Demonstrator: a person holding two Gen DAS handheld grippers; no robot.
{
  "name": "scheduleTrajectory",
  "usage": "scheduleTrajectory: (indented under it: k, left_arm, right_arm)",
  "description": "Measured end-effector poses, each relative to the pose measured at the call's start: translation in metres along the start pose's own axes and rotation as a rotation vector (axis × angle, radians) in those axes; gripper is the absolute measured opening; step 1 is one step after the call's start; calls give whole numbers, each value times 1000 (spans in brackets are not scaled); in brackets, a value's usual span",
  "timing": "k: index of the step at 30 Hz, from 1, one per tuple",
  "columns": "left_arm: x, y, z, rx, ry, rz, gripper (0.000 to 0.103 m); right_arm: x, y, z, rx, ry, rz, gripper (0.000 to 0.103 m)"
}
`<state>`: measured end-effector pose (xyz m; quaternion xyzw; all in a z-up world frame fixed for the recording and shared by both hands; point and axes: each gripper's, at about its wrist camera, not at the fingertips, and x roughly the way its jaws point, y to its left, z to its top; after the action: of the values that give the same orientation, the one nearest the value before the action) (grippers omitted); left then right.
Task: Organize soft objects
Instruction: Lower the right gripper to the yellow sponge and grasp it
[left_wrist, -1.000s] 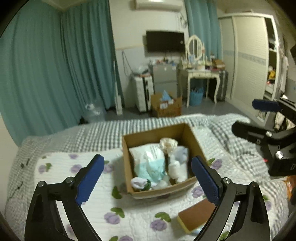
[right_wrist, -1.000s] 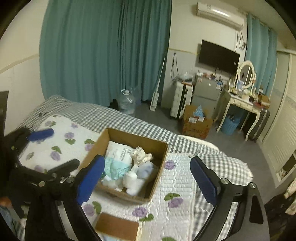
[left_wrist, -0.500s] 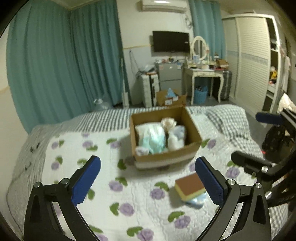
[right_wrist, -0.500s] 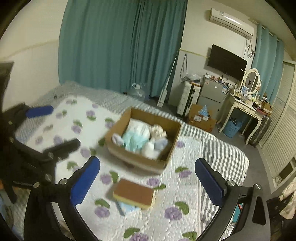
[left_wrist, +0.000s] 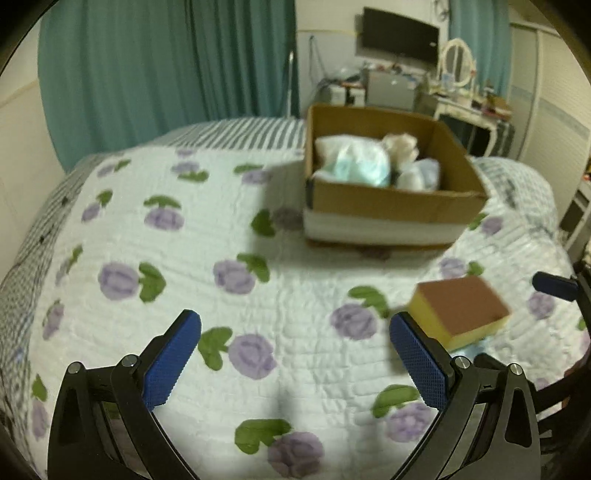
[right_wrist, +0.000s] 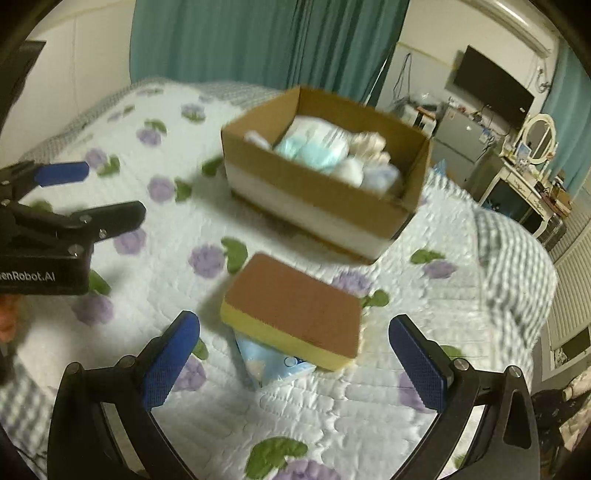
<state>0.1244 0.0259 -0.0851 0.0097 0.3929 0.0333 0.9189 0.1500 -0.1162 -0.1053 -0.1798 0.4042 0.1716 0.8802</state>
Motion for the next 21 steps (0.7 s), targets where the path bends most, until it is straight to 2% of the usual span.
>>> scheduleTrajectory:
  k: [8, 13, 16, 18, 21]
  left_arm:
    - [25, 9, -9, -24, 44, -1, 103]
    - [27, 9, -11, -22, 52, -2, 103]
    - [27, 9, -10, -23, 52, 0, 103]
    - [25, 7, -10, -20, 49, 0, 103]
    - [18, 0, -7, -4, 35, -3, 103]
  right_arm:
    - [41, 16, -3, -38, 95, 48, 97]
    - [54, 22, 5, -55, 99, 11, 84]
    - [57, 21, 8, -53, 106, -9, 64]
    - [50, 19, 11, -55, 85, -4, 43]
    - [28, 24, 17, -106, 31, -50, 29]
